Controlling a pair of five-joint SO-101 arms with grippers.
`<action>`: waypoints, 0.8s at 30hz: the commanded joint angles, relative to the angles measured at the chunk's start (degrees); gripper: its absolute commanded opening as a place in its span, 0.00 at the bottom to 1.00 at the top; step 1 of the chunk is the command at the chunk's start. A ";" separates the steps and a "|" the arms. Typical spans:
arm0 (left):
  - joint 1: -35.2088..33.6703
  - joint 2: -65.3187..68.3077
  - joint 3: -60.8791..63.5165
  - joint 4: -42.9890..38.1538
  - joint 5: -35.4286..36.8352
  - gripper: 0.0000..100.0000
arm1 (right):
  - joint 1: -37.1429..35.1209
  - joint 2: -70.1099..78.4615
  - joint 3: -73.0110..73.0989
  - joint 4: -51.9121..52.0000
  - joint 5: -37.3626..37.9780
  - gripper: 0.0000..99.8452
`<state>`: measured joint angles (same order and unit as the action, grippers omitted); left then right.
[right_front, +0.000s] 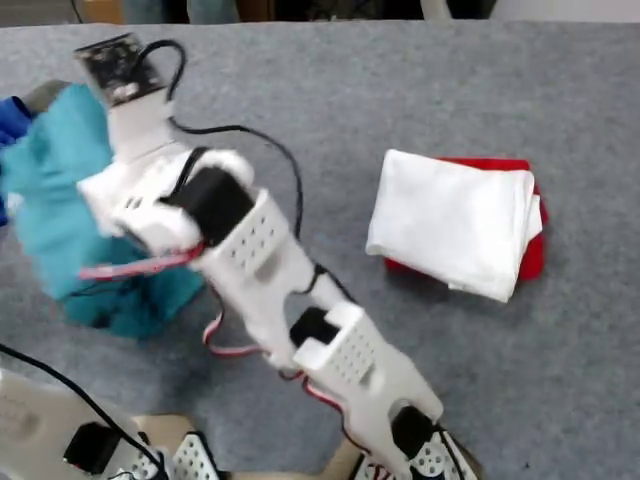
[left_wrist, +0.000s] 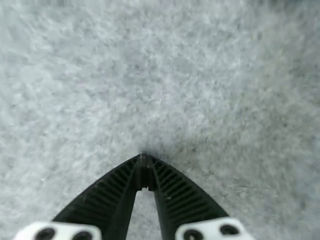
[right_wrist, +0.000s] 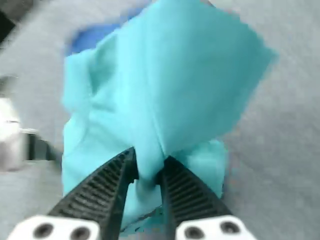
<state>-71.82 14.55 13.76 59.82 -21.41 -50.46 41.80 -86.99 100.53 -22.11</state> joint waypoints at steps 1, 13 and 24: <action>-0.48 0.88 -7.08 3.60 0.00 0.03 | 7.82 -1.45 8.13 0.70 -0.79 0.01; 0.22 2.37 -11.47 6.07 0.00 0.03 | 20.57 -16.66 64.04 0.26 7.74 0.01; 9.19 2.20 -11.03 11.87 -0.26 0.03 | 24.00 -36.00 108.26 -10.73 25.93 0.15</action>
<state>-65.93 17.36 4.97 69.05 -21.49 -28.13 11.91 15.43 90.68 1.27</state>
